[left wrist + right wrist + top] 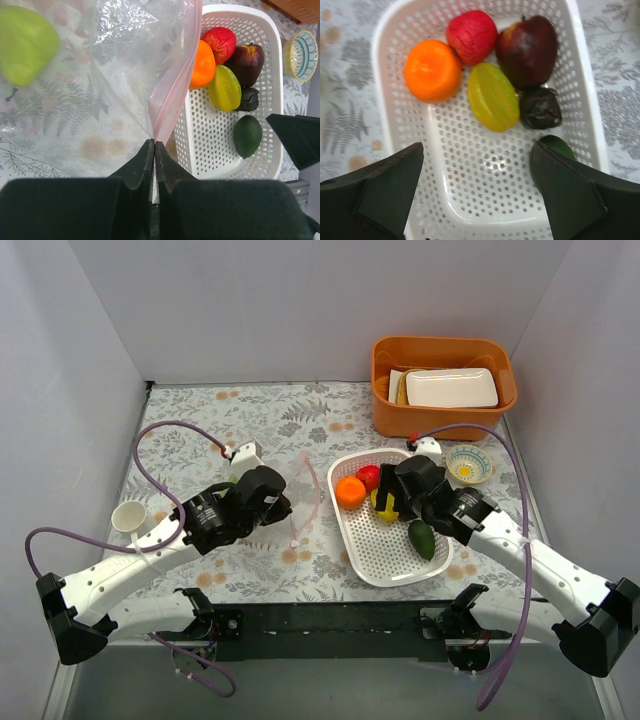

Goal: Place the food in the zip-top bag and seal the zipper
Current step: Pick up the fake fruit from the bin.

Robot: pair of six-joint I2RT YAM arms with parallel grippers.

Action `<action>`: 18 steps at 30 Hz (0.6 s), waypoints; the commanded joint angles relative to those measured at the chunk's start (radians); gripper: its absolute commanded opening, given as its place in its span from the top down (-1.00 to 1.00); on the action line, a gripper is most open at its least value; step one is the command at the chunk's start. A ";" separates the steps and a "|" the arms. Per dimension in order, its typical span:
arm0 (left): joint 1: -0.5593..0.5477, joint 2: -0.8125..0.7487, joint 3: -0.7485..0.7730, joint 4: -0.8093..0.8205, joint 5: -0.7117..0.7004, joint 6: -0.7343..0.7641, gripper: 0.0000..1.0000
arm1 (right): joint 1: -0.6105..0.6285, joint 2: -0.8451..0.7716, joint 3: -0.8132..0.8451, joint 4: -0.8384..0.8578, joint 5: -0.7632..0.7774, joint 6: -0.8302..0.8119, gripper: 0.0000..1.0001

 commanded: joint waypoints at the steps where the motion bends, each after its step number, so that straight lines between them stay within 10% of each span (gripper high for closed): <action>1: 0.005 -0.043 -0.016 0.057 0.022 0.054 1.00 | -0.006 0.077 0.045 -0.206 0.052 -0.045 -0.92; 18: 0.005 -0.020 -0.021 0.055 0.028 0.073 1.00 | -0.029 0.099 -0.077 -0.215 -0.008 -0.003 -0.89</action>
